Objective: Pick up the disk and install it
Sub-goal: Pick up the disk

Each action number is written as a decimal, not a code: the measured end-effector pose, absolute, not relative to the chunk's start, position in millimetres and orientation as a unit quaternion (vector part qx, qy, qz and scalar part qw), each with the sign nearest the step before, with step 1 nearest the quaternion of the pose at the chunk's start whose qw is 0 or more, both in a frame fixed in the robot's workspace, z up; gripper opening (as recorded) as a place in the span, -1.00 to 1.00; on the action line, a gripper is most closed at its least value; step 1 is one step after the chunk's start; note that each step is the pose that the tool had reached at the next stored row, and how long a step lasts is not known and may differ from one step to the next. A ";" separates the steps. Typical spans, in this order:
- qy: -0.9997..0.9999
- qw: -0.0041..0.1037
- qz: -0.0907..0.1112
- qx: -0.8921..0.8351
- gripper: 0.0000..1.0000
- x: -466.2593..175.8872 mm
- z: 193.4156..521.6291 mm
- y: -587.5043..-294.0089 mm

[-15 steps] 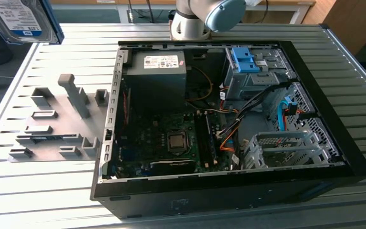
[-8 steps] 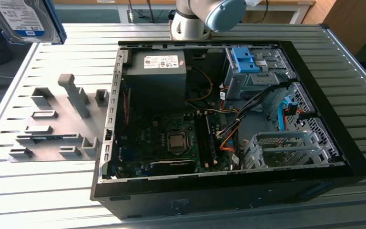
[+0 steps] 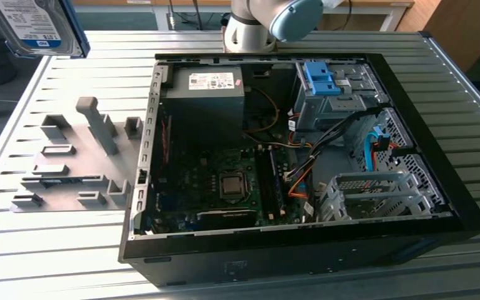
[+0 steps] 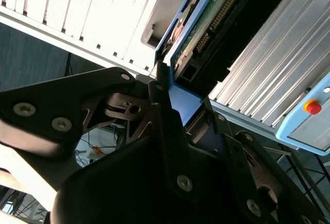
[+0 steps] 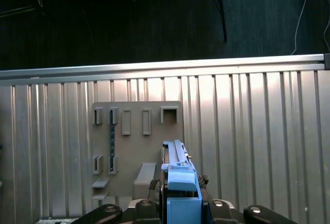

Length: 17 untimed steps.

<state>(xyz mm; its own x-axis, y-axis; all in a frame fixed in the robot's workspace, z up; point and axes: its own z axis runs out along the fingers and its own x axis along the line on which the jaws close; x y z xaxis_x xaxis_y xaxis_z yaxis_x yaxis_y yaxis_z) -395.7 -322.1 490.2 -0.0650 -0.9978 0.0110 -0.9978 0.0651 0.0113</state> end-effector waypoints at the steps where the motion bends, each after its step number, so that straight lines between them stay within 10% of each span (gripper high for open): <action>1: -0.730 0.008 0.000 0.684 -0.27 -395.7 490.2 -322.1; 17: -0.730 0.008 0.000 0.684 -0.27 -395.3 490.2 -323.0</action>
